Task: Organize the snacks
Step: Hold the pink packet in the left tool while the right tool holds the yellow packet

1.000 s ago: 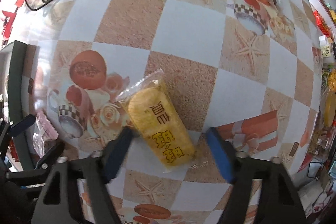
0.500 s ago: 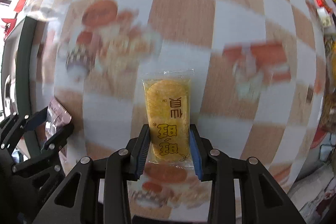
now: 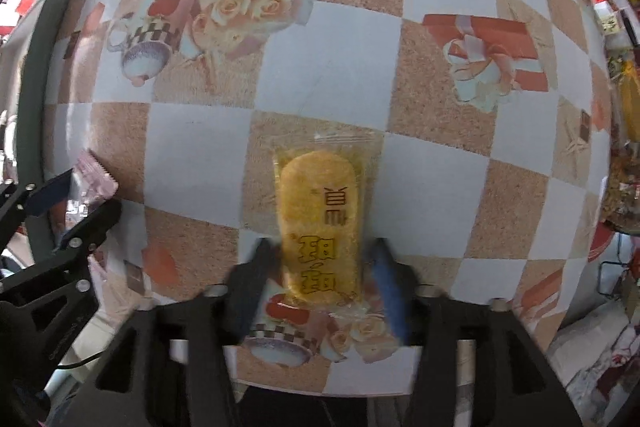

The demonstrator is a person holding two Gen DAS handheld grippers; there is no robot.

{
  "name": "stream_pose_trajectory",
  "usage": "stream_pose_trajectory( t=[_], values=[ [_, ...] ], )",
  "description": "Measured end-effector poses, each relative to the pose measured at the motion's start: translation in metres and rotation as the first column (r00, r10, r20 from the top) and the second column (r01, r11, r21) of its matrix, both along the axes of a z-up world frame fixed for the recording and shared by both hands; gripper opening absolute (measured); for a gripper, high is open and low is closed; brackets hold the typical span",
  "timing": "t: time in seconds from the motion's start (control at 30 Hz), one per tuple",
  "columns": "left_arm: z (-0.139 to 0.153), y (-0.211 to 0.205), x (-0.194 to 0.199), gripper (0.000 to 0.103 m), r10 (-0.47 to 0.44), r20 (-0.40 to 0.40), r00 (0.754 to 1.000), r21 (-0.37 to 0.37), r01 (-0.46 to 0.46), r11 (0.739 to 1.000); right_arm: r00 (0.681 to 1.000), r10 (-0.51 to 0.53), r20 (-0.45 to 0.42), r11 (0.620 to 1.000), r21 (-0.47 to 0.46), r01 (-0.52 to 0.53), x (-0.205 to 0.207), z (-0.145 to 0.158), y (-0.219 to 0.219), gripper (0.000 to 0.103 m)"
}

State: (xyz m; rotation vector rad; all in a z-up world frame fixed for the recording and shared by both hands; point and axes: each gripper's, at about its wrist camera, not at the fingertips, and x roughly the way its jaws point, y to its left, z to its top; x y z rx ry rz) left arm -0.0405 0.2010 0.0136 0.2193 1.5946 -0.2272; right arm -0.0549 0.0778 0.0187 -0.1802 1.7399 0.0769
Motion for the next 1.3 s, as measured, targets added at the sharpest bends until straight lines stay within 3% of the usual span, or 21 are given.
stream_pose_trajectory(
  t=[0.27,0.57,0.63,0.7,1.3],
  values=[
    [-0.001,0.003,-0.005,0.049,0.008,0.004,1.000,0.001,-0.008,1.000,1.000,0.011,-0.010,1.000,-0.005,-0.011,-0.012,-0.013,0.003,0.061],
    [0.001,0.003,-0.006,0.050,0.013,-0.004,1.000,0.005,-0.013,1.000,1.000,0.015,-0.013,1.000,0.004,-0.014,0.018,-0.013,0.002,0.061],
    [0.001,0.003,-0.007,0.050,0.011,-0.005,1.000,0.005,-0.011,1.000,1.000,0.012,-0.011,1.000,0.005,-0.012,0.014,-0.006,0.002,0.055],
    [0.001,0.003,-0.007,0.050,0.011,-0.006,1.000,0.004,-0.010,1.000,1.000,0.012,-0.006,1.000,0.006,-0.012,0.008,-0.004,0.005,0.038],
    [-0.005,0.001,-0.007,0.055,-0.008,-0.037,0.999,0.027,0.009,1.000,0.999,0.020,-0.028,1.000,-0.001,-0.020,-0.030,-0.011,0.019,0.038]
  ],
)
